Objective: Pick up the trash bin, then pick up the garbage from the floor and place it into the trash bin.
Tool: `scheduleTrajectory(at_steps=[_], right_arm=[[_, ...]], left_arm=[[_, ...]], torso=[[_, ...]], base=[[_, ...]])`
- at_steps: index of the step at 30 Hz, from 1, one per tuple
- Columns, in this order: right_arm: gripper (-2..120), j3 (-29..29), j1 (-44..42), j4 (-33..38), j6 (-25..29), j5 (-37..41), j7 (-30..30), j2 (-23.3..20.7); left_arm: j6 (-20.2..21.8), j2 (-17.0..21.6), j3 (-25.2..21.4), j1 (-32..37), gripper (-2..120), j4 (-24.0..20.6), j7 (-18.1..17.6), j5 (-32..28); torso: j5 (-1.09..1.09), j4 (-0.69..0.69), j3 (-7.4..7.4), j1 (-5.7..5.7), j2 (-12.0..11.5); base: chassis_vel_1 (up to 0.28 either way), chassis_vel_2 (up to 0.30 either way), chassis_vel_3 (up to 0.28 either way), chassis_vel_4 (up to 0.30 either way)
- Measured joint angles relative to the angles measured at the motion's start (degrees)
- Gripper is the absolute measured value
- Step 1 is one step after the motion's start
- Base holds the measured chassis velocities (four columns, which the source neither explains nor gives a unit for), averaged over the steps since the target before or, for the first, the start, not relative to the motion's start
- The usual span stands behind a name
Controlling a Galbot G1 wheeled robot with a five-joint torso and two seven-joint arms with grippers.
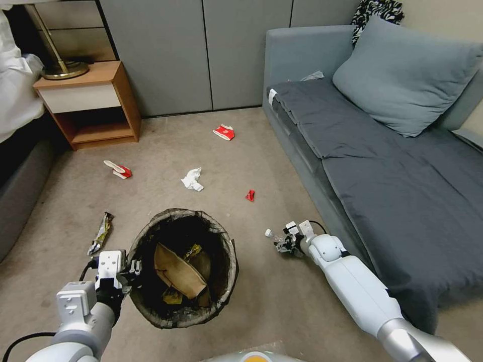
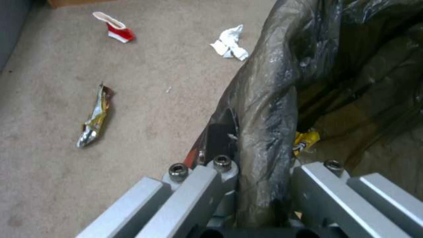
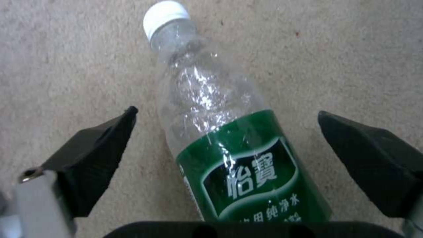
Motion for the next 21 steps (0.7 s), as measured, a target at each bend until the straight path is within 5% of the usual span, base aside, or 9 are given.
scheduleTrajectory(at_steps=[14,21], right_arm=[[43,1.82,-0.97,-1.76,2.93,-1.44,-1.44,0.67],[29,2.49,-1.18,-1.88,3.56,-1.52,-1.45,0.66]], left_arm=[[-0.01,0.12,0.06,-0.45,1,0.00,0.12,-0.26],[0.01,0.08,0.07,-0.46,1,0.00,0.15,-0.30]], torso=[[-0.01,0.00,0.00,0.00,0.00],[-0.01,0.00,0.00,0.00,0.00]], base=[[0.000,0.000,0.000,0.000],[0.000,0.000,0.000,0.000]])
